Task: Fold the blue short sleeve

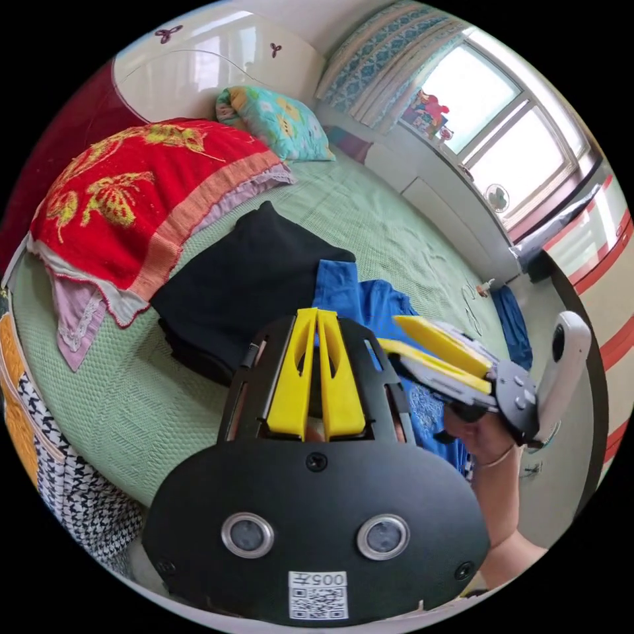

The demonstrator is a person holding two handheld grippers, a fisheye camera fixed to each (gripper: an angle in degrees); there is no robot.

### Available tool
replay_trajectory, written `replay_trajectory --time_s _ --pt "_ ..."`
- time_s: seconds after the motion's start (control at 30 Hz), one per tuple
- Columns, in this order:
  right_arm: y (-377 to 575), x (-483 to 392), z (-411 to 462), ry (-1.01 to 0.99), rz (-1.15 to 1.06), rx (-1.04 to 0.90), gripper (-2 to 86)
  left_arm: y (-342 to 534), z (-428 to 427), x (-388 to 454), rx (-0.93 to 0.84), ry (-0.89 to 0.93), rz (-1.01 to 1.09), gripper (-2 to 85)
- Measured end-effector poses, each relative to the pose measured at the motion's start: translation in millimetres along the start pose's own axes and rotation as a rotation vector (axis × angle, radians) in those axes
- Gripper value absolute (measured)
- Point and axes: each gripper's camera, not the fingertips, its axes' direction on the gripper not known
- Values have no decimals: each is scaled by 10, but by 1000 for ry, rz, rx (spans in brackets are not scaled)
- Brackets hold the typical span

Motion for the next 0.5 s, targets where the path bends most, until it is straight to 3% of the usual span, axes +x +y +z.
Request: replay_trajectory --time_s 0.07,0.2,0.27,0.5 --pt "225 363 -117 135 99 2 102 4 69 229 -30 21 61 2" --pt "735 1273 75 429 427 -203 62 28 261 821 -116 33 182 7" --pt "898 1477 284 443 481 -296 35 48 361 1057 -151 32 209 7" --pt "968 1733 376 409 608 -293 -8 197 449 1906 -190 -4 266 -4"
